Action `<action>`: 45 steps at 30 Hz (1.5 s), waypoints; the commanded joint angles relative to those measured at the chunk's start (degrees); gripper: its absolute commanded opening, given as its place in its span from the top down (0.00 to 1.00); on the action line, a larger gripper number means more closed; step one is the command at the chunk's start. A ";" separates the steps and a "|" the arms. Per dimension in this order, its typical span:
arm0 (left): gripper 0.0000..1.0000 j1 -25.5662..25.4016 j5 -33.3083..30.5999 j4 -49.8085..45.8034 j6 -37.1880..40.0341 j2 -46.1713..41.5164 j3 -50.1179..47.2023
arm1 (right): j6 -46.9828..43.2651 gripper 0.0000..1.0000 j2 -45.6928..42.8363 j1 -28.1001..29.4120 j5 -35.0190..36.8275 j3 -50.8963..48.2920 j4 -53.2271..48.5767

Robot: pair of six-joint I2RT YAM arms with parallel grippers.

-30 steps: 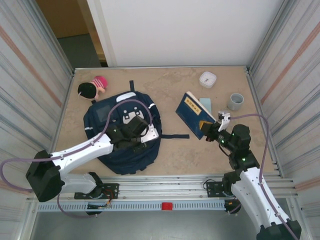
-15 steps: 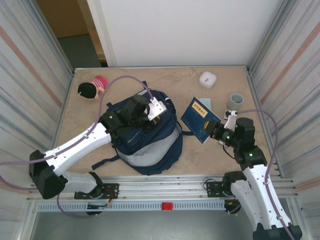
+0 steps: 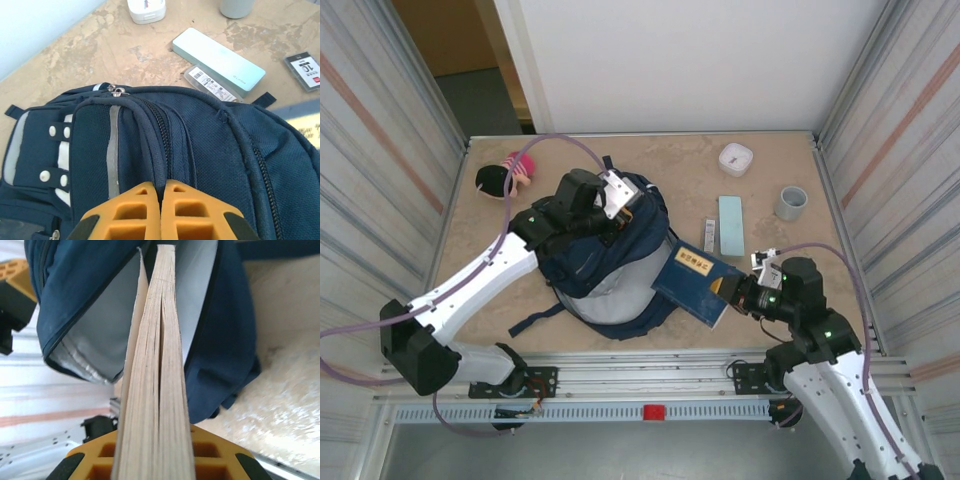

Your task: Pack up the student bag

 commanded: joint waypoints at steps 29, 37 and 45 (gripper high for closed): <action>1.00 6.76 10.96 11.42 -9.35 -4.63 0.17 | 23.36 1.00 54.92 32.01 42.12 -0.49 78.85; 1.00 7.77 12.34 11.42 -10.11 -5.83 0.21 | 25.87 0.97 72.89 33.00 48.39 10.09 80.80; 1.00 8.20 12.02 11.64 -11.01 -6.52 -0.58 | 28.84 0.89 86.03 33.11 50.36 20.51 76.90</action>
